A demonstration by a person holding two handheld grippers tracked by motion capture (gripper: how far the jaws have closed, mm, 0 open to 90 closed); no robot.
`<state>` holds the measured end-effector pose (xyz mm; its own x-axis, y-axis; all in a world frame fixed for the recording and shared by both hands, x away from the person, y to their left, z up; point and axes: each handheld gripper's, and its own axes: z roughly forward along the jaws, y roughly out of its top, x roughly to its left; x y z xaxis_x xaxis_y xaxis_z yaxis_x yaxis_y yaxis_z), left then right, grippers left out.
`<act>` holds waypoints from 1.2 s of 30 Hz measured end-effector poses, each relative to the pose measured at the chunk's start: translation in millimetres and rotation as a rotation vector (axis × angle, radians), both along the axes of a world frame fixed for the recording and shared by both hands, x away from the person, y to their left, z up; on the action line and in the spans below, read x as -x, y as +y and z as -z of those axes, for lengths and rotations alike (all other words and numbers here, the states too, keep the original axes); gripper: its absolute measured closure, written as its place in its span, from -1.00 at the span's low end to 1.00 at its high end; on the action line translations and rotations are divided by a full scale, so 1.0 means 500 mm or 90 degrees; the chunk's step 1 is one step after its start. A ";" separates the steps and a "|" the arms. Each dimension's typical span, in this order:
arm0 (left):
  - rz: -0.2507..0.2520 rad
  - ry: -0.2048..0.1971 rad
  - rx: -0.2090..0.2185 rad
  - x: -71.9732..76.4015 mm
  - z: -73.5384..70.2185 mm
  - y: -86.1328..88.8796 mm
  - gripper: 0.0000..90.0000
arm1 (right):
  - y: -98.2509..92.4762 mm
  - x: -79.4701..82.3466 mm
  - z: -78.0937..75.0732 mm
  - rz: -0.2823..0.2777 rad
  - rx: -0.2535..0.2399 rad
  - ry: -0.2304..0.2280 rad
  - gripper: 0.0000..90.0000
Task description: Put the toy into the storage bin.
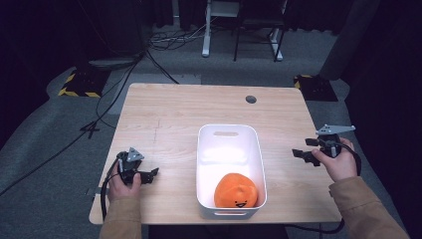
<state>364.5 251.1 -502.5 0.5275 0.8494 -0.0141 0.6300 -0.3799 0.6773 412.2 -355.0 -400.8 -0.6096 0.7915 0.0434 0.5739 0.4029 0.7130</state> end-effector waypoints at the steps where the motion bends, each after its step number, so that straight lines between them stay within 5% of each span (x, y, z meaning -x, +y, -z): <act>1: -0.001 -0.001 0.000 0.000 0.000 0.000 -0.70 | -0.001 0.000 0.006 0.001 -0.003 -0.001 -0.49; 4: -0.001 -0.001 -0.001 0.000 0.000 0.000 -0.70 | -0.004 -0.001 0.026 0.008 -0.010 -0.005 -0.49; 15: -0.001 -0.001 0.000 0.000 0.000 0.000 -0.70 | -0.024 0.003 0.106 0.027 0.039 0.009 -0.49; 36: 0.000 0.000 0.000 0.000 0.000 0.000 -0.70 | -0.033 0.019 0.204 0.032 0.008 -0.042 -0.61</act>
